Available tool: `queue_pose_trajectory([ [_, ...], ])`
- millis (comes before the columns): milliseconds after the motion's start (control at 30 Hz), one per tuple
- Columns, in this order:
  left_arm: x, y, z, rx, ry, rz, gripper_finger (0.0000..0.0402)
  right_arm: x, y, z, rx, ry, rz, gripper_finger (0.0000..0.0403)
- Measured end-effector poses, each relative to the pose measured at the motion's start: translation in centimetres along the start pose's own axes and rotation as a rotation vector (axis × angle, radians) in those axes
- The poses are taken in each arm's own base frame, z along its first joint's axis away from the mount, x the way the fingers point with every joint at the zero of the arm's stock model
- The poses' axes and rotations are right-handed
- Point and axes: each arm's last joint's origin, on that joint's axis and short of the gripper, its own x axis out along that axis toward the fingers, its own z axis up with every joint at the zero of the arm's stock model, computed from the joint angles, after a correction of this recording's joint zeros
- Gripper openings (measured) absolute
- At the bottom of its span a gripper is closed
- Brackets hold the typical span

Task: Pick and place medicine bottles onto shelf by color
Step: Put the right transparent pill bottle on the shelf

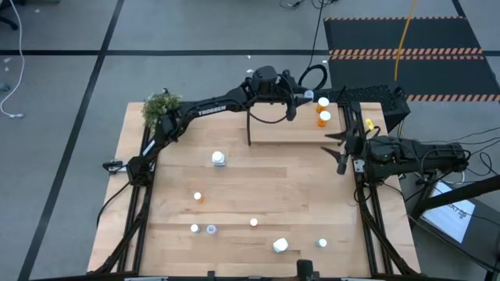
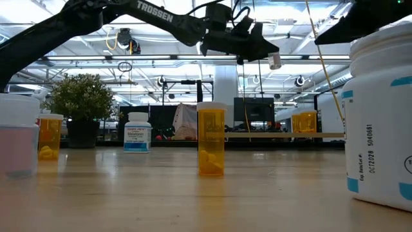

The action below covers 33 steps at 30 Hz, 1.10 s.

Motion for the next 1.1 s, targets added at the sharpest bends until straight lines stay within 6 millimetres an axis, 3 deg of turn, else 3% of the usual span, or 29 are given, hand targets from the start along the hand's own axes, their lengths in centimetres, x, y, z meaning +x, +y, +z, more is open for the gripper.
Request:
queue_pose_trajectory([
  [233, 0.6, -1.6, 0.2, 0.003, -0.007, -0.022, 0.0159, 1.5, 0.2, -0.4, 0.036, -0.018, -0.223, 0.0201],
  [633, 1.7, -5.5, 1.1, -0.019, -0.051, -0.079, 0.0159, 4.8, 0.1, -0.1, 0.042, -0.063, -0.361, 0.0232],
  [1100, 1.4, -4.6, -0.2, -0.008, 0.085, -0.018, 0.0159, 5.6, -0.5, -0.2, 0.05, -0.042, -0.42, 0.0222],
])
